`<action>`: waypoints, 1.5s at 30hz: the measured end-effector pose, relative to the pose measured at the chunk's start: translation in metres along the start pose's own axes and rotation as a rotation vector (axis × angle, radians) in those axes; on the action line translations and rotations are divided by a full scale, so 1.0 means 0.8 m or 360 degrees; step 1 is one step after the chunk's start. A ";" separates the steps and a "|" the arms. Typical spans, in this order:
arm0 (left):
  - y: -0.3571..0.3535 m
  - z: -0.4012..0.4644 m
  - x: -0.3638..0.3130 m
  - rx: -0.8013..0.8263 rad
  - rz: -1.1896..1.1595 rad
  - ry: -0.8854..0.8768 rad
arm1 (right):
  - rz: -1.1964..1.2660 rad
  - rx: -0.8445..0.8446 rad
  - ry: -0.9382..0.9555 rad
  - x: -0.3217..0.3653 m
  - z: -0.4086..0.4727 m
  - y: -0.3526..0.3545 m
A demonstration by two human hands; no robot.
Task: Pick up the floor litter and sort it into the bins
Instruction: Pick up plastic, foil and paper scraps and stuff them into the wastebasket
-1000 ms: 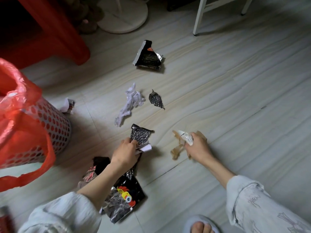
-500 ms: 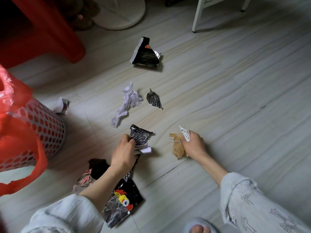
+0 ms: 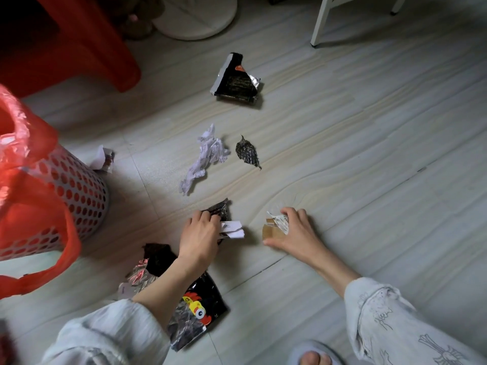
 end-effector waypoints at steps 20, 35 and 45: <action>0.231 -0.039 0.068 -0.0780 -0.1044 -0.0085 | 0.0875 -0.0329 0.0303 0.187 -0.030 0.093; 0.249 -0.209 0.358 -0.1390 -0.1710 0.0633 | -0.0062 -0.0257 0.1405 0.546 -0.101 0.003; 0.168 -0.186 0.394 -0.0581 -0.0858 0.0639 | -0.1453 0.0001 0.1040 0.550 -0.024 -0.138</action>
Point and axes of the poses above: each hand's wrist, its own z-axis towards the middle knuckle, its own y-axis out of the back of the hand, x = y × z, the point moved 3 cm from there along z, towards the middle knuckle, and after that the axes turned 11 degrees about x, right-handed, at the moved point
